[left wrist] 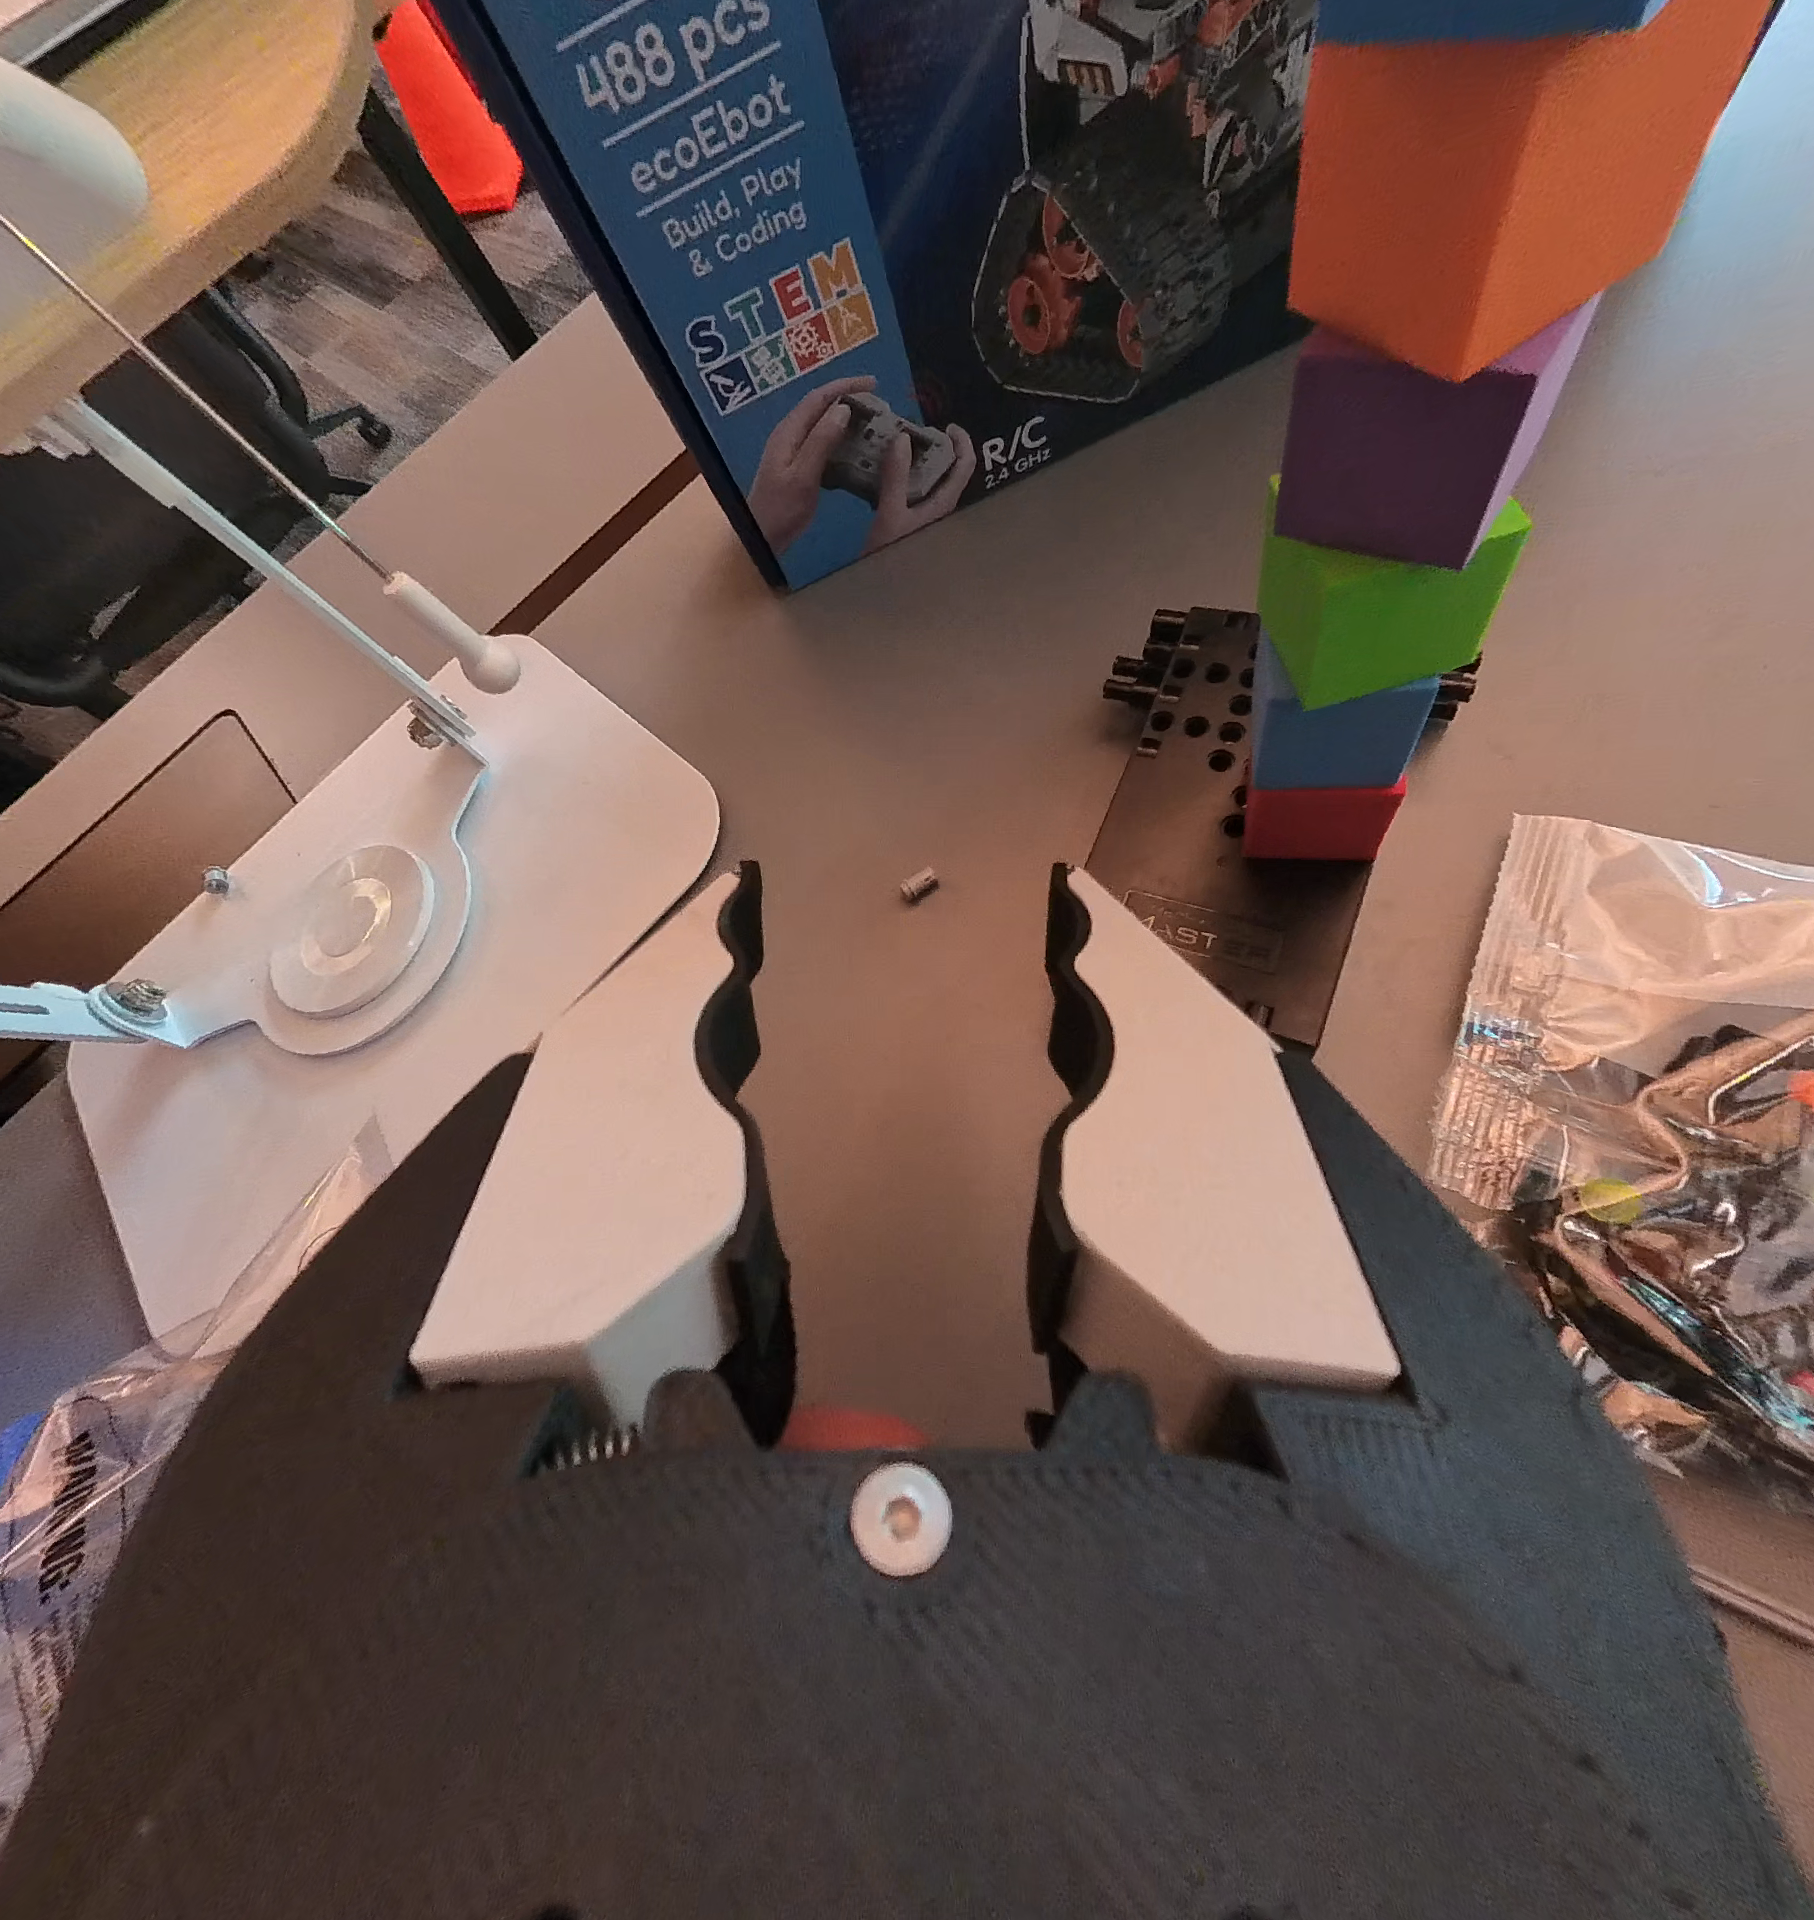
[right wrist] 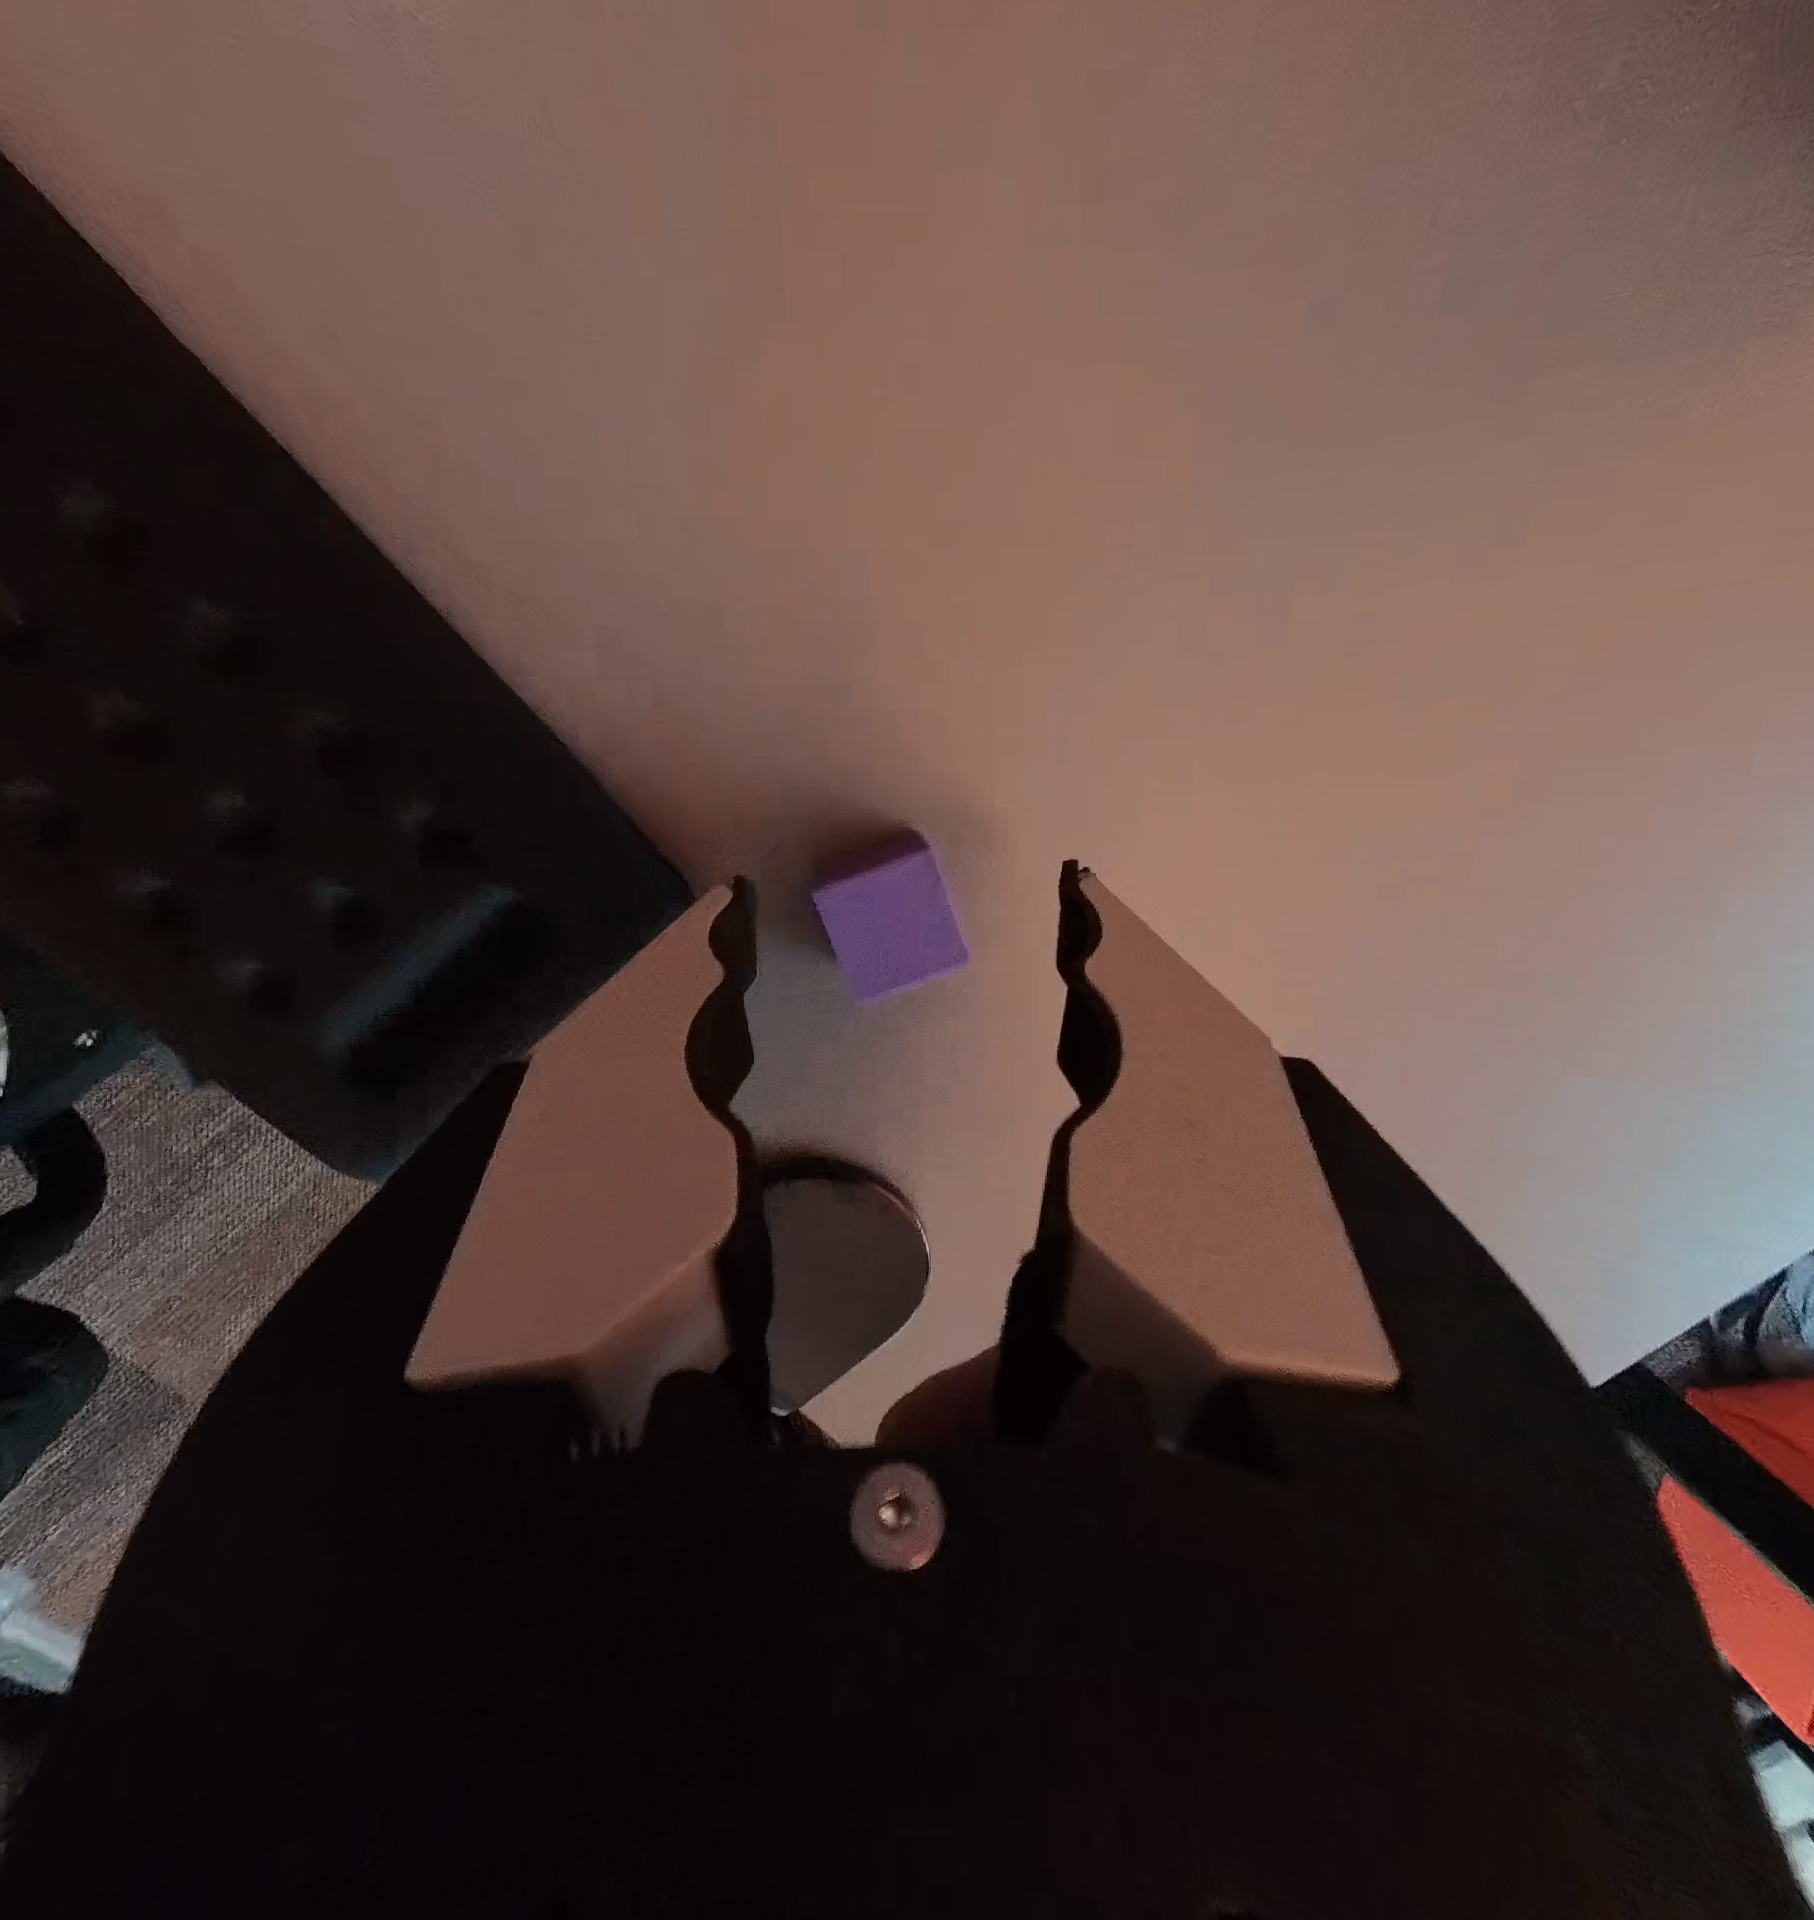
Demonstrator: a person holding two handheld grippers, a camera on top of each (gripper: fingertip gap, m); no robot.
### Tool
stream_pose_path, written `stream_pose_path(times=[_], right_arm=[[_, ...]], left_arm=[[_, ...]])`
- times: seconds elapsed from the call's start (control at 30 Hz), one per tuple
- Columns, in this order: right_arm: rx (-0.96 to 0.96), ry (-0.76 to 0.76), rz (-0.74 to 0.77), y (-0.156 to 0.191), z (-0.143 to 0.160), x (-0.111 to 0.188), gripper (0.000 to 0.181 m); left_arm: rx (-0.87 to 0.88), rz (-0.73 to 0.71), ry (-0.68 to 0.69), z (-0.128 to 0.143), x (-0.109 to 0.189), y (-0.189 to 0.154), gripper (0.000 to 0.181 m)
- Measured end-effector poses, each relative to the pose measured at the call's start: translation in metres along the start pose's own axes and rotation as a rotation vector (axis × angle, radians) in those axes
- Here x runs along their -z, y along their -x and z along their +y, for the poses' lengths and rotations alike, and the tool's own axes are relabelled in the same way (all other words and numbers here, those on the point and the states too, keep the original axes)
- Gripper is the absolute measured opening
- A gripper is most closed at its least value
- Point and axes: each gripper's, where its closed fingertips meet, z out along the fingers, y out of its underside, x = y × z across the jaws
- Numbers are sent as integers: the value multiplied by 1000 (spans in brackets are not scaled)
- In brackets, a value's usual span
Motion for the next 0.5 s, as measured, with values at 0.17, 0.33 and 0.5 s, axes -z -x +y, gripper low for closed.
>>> stream_pose_path(times=[0.17,0.33,0.5], right_arm=[[-11,3,-26,-1,10,-10,26],[49,-112,4,-3,-37,12,26],[220,-329,22,3,-157,73,25]], left_arm=[[11,-3,-2,1,1,2,53],[7,-3,-1,0,0,2,53],[14,-5,-1,1,0,4,53]])
